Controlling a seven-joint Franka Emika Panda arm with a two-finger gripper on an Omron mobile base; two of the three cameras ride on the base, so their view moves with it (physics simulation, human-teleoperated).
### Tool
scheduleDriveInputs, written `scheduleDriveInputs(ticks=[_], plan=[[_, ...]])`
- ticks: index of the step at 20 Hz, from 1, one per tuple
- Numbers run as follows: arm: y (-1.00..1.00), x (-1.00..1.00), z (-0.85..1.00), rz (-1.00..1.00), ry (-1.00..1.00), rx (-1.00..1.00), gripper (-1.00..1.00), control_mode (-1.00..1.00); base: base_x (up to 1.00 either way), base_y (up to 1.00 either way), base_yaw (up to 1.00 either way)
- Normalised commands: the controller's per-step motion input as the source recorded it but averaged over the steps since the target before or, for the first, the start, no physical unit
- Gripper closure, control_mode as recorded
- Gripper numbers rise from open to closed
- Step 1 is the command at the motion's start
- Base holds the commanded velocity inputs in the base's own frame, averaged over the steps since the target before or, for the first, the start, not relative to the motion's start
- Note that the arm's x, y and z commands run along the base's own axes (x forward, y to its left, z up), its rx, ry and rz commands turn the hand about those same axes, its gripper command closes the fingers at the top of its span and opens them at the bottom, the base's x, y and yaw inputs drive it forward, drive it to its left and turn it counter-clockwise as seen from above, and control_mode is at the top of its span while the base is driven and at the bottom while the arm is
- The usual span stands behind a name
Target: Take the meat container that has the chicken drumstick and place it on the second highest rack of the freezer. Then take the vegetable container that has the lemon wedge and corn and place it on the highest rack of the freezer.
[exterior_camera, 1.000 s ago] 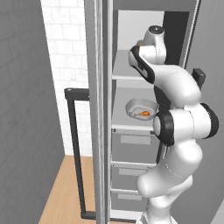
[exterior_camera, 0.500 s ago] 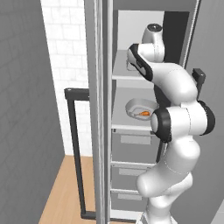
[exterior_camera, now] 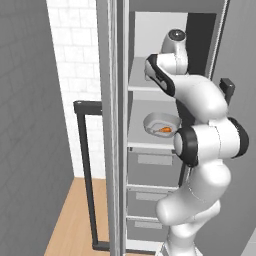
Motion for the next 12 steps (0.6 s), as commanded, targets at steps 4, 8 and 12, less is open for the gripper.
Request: scheduleDriveInputs(ticks=[4,8,12], plan=[[0.0,-0.33,0.17,0.0,-0.2,-0.01,-1.0,-1.0,0.0,0.0,0.0],[0.0,-0.69,0.34,0.0,-0.06,0.02,-1.0,-1.0,0.0,0.0,0.0],[0.0,-1.0,0.0,0.0,-0.14,0.0,-1.0,-1.0,0.0,0.0,0.0]])
